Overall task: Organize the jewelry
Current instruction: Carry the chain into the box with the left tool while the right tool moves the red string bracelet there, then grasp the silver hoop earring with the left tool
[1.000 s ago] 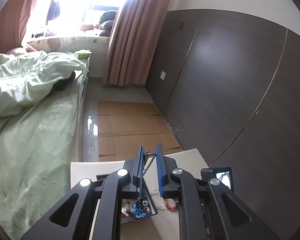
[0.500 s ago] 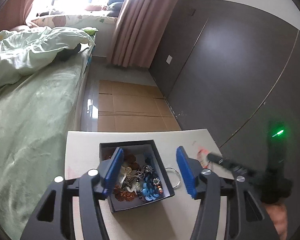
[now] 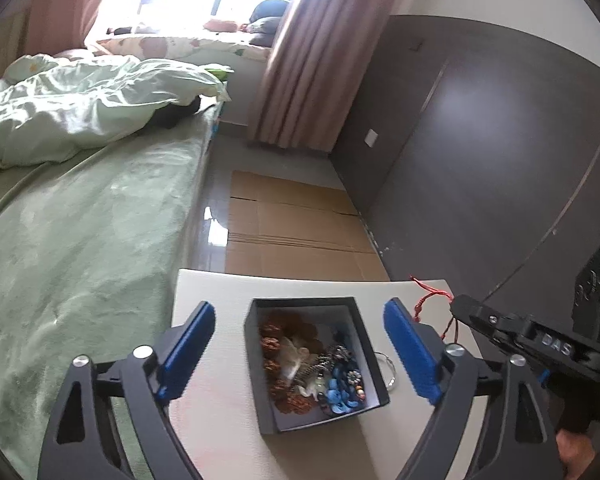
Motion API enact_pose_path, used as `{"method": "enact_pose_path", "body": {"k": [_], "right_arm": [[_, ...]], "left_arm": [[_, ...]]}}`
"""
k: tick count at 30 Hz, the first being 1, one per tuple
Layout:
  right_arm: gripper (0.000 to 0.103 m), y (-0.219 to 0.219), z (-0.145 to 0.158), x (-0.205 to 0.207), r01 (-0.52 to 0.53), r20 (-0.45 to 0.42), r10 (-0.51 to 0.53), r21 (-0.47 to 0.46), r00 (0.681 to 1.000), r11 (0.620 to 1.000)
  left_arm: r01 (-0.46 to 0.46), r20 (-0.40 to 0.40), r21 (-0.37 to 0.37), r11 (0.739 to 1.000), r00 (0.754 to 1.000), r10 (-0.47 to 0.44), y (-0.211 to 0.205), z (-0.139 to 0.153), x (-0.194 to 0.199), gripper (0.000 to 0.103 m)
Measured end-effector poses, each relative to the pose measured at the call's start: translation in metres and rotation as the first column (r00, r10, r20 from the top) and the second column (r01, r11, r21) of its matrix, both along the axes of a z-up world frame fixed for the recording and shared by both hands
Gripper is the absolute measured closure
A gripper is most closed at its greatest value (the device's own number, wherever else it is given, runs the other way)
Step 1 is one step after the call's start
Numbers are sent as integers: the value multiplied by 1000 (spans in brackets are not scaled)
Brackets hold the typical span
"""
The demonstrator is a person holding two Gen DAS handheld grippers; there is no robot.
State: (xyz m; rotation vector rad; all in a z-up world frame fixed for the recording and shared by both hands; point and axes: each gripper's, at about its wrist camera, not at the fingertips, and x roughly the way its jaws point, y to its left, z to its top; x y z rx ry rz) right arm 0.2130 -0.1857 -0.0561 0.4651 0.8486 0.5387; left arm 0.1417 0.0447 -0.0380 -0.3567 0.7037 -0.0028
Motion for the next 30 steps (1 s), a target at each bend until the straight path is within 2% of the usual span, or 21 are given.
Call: {"method": "enact_pose_path", "body": {"k": [4,11,13,14,15,24,30], "right_arm": [[96,12,3,-4,-26,11,26,29,1000,999],[95,33,-1,-2,-56,9,56,49,998,997],[71,42,-7,3,-103,-23,104,44,994,994],[52,44,-9,5,-111,-36,113,43,993,993],[49,42,-10,5,-99,-32,100,46,994,994],[49,-8,-11,4,23,-65,-20,47,998,999],[49,-39,-14,0,82,-103,-85,-32,991,996]], "left_arm": [[-33,-2,-16,999,999,33,10,-1,0,8],[-73,-20,-50,996,997,72,27,-4,1,8],[-75,-22,-56,996,997,73,30,-5,1,8],[-75,-23,-57,996,997,74,31,-5,1,8],[-75,-24,-58,995,997,74,32,-5,2,8],[-57,-28,-56,997,998,56,22,-5,2,8],[-4,-21,-38,999,1000,3,-4,-5,3,8]]}}
